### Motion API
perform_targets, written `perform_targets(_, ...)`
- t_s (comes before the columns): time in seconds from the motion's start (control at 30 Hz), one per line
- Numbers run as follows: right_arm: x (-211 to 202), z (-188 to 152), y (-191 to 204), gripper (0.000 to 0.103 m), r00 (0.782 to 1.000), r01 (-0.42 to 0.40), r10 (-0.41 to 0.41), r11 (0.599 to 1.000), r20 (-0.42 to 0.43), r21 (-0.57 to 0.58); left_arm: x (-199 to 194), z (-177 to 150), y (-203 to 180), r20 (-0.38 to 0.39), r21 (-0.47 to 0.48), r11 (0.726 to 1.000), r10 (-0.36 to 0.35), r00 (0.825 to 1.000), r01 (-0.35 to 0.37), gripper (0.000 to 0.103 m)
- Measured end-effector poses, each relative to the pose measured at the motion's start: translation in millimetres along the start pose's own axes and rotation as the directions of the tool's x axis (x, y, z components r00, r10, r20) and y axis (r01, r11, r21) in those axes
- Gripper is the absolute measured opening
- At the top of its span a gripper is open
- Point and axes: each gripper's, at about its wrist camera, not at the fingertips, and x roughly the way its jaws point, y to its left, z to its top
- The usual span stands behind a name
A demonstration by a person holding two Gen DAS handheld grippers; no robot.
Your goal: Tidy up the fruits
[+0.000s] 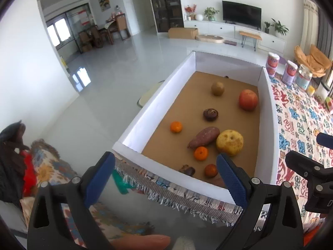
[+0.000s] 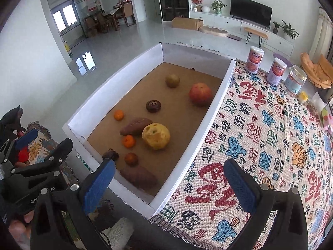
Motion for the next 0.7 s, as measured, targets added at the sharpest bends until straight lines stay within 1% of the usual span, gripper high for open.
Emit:
perform_targets(0.3, 2.2, 6.8, 13.9, 0.103, 1.000, 0.003, -0.002, 0.999, 0.006, -0.039, 10.5, 1.7, 7.4, -0.011, -0.021, 1.000, -0.008, 1.000, 0.008, 0.099)
perform_targets(0.43, 6.7, 8.3, 16.2, 0.103, 1.000, 0.005, -0.005, 0.999, -0.001, -0.037, 11.8, 2.8, 10.8, -0.012, -0.026, 1.000, -0.007, 1.000, 0.007, 0.099)
perform_targets(0.6, 10.9, 9.5, 22.1, 0.103, 1.000, 0.014, -0.015, 0.999, -0.014, -0.041, 14.6, 8.3, 20.7, -0.025, -0.050, 0.998, -0.040, 0.999, 0.038, 0.099)
perform_targets(0.7, 10.0, 9.5, 26.9, 0.103, 1.000, 0.020, -0.021, 0.999, -0.011, -0.050, 16.0, 12.2, 20.8, -0.023, -0.042, 0.999, -0.029, 0.999, 0.028, 0.099)
